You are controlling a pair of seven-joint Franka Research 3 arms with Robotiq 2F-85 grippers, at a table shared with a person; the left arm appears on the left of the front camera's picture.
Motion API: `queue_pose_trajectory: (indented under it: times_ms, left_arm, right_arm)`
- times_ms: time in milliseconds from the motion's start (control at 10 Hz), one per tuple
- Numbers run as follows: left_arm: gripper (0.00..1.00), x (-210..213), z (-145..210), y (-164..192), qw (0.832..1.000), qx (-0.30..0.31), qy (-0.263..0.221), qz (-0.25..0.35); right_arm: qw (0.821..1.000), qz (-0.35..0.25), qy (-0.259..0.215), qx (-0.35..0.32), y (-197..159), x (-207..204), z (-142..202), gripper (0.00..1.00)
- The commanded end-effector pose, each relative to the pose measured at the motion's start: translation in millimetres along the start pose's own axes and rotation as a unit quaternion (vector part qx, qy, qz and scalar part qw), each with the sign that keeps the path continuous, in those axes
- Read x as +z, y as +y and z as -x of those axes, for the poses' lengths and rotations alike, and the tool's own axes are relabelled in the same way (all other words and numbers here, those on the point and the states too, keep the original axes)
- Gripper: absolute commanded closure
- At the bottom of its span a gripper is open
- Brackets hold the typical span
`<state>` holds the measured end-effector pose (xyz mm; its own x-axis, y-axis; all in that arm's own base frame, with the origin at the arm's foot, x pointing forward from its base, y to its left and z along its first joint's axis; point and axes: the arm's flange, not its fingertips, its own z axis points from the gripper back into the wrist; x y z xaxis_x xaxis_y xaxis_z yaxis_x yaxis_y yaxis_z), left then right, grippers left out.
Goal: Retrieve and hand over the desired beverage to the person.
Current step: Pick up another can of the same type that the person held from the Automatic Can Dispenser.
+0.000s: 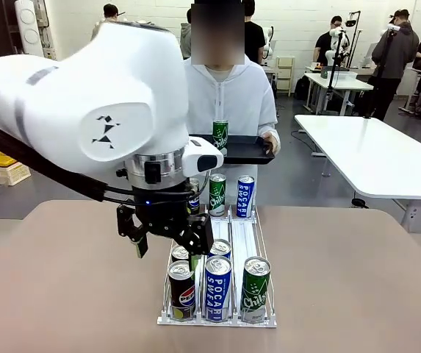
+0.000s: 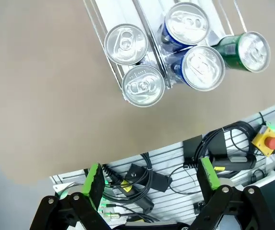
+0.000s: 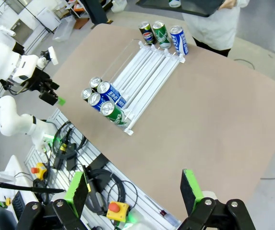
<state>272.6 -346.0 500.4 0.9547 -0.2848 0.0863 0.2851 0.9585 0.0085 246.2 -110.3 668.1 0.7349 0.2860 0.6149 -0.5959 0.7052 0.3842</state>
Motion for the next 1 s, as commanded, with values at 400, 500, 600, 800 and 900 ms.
queue_pose_trajectory:
  times_ms: [400,500,600,800,900]
  left_arm:
    - [0.00,-41,-18,-11,1.000,0.030,-0.008,0.000]
    - [0.00,-47,-22,-13,0.999,0.038,-0.007,-0.009]
    - [0.00,-54,-25,-13,0.999,0.043,-0.003,-0.015]
    - [0.00,-65,-29,-15,0.999,0.048,0.005,-0.021]
    - [0.00,-68,-31,-14,0.999,0.051,0.006,-0.019]
  right_arm:
    - [1.000,-0.012,-0.004,0.007,-1,0,-1,0.00]
    - [1.000,-0.012,-0.004,0.007,-1,0,-1,0.00]
    - [1.000,-0.012,-0.004,0.007,-1,0,-1,0.00]
    - [1.000,-0.012,-0.004,0.007,-1,0,-1,0.00]
    - [1.000,-0.012,-0.004,0.007,-1,0,-1,0.00]
